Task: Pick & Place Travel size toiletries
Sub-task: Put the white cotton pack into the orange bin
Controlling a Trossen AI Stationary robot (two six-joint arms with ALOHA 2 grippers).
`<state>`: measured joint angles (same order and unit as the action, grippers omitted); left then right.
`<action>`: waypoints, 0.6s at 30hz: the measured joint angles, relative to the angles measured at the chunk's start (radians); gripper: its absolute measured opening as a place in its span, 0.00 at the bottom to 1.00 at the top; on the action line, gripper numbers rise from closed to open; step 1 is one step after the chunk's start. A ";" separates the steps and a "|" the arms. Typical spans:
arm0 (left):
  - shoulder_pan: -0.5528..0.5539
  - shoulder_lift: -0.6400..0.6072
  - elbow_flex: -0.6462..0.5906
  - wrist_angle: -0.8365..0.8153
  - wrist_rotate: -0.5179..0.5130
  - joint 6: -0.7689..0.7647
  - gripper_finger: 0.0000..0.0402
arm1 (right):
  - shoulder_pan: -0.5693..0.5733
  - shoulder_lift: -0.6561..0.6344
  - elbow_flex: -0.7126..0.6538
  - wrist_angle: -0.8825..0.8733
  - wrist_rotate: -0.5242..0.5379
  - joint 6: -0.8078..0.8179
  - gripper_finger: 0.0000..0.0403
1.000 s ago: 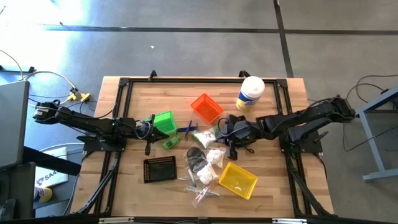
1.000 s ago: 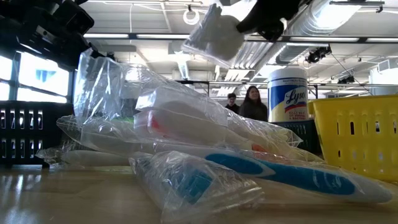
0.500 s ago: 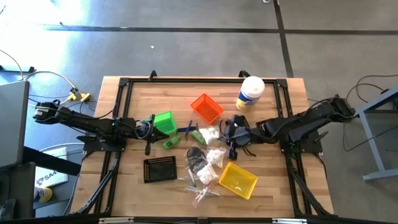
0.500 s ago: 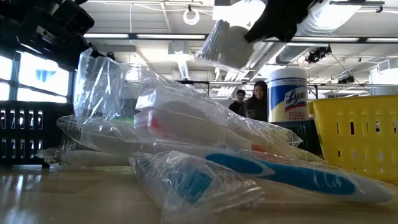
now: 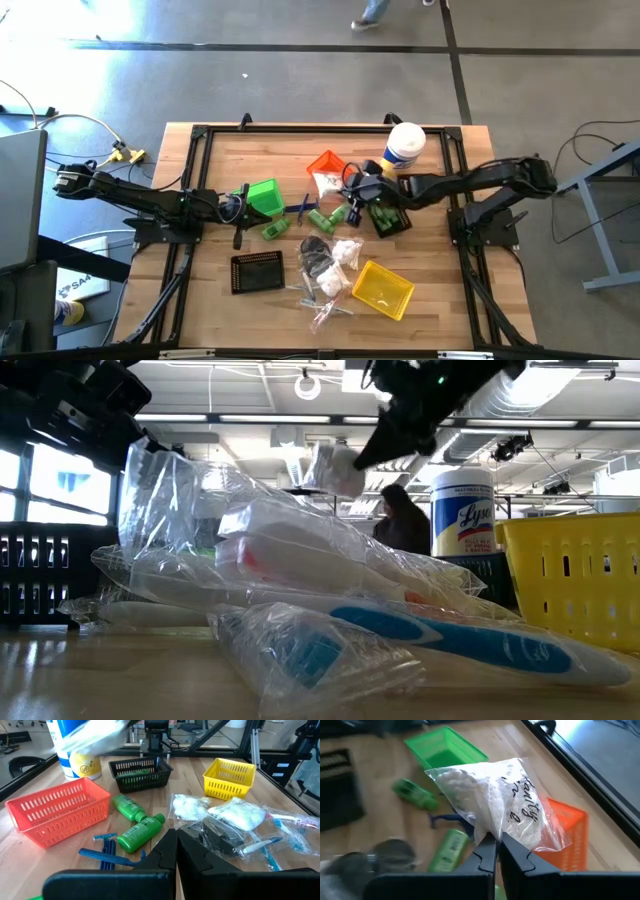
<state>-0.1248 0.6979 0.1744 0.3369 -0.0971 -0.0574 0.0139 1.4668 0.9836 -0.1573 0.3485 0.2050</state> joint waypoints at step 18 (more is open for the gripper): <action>0.000 0.000 0.000 -0.003 0.000 0.000 0.00 | -0.143 0.246 0.000 0.086 0.049 0.037 0.01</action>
<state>-0.1247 0.6981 0.1741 0.3340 -0.0971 -0.0578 -0.1288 1.7128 0.9836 -0.0716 0.3980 0.2424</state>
